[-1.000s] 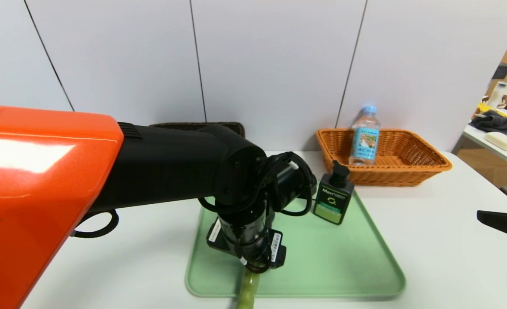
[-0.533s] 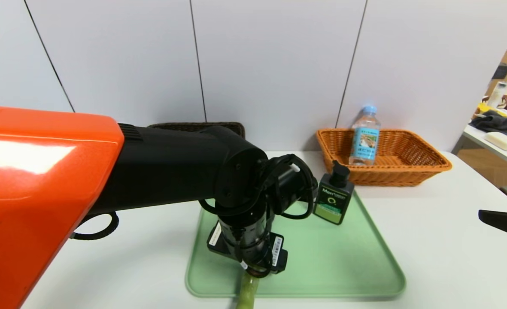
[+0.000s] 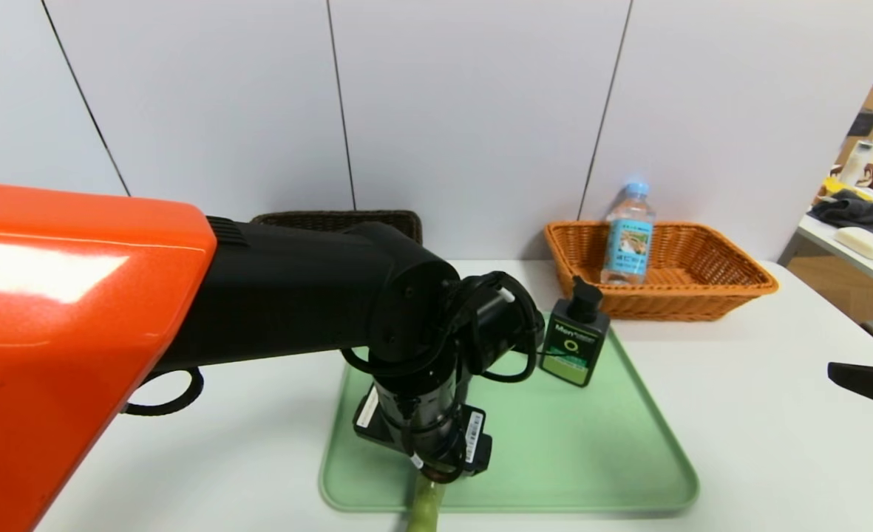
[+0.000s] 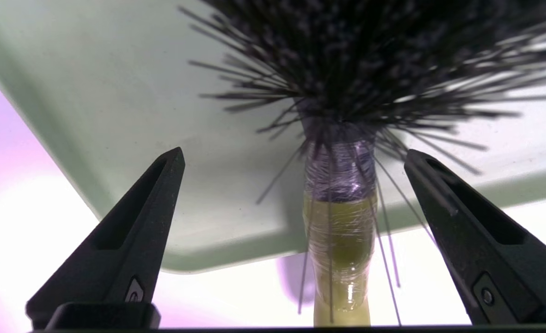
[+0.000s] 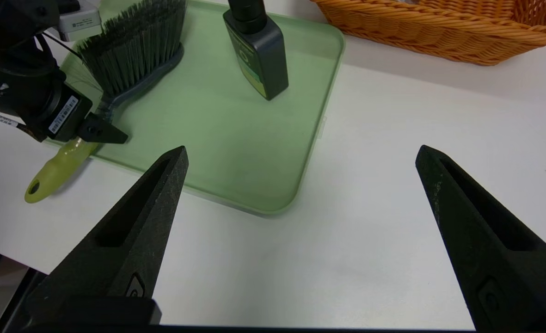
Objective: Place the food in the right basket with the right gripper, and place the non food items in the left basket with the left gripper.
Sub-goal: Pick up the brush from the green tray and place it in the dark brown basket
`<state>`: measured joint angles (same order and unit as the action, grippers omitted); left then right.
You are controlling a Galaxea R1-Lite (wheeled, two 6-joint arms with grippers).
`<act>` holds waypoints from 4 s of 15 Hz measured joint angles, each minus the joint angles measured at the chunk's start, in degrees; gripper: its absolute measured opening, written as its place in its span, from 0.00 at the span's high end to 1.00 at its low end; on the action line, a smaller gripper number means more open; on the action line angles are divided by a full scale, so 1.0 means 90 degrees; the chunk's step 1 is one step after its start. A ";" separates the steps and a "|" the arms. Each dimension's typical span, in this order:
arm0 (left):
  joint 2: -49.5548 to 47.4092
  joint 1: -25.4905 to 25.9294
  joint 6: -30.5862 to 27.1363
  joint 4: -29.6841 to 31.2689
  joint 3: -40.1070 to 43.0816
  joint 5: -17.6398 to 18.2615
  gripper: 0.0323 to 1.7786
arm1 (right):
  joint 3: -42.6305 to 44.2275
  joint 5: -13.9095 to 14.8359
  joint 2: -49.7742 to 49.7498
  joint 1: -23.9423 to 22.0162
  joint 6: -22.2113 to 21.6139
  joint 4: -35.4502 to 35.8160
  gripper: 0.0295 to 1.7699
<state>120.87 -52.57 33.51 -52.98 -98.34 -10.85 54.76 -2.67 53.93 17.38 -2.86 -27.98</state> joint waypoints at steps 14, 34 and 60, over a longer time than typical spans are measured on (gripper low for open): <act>0.0098 0.0019 0.0148 0.0034 -0.0027 0.0024 0.67 | -0.0079 -0.0003 -0.0005 0.0000 0.0007 0.0001 0.04; -0.0908 -0.0018 0.0576 0.0089 0.0018 0.0020 0.83 | -0.0100 -0.0005 -0.0122 0.0004 0.0009 0.0000 0.04; -0.1899 -0.0023 0.0723 0.0540 -0.0595 -0.0049 0.84 | -0.0256 -0.0003 -0.0180 0.0009 0.0007 0.0000 0.04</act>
<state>103.78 -52.77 40.02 -48.12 -103.69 -11.29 52.46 -2.69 52.31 17.47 -2.80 -27.98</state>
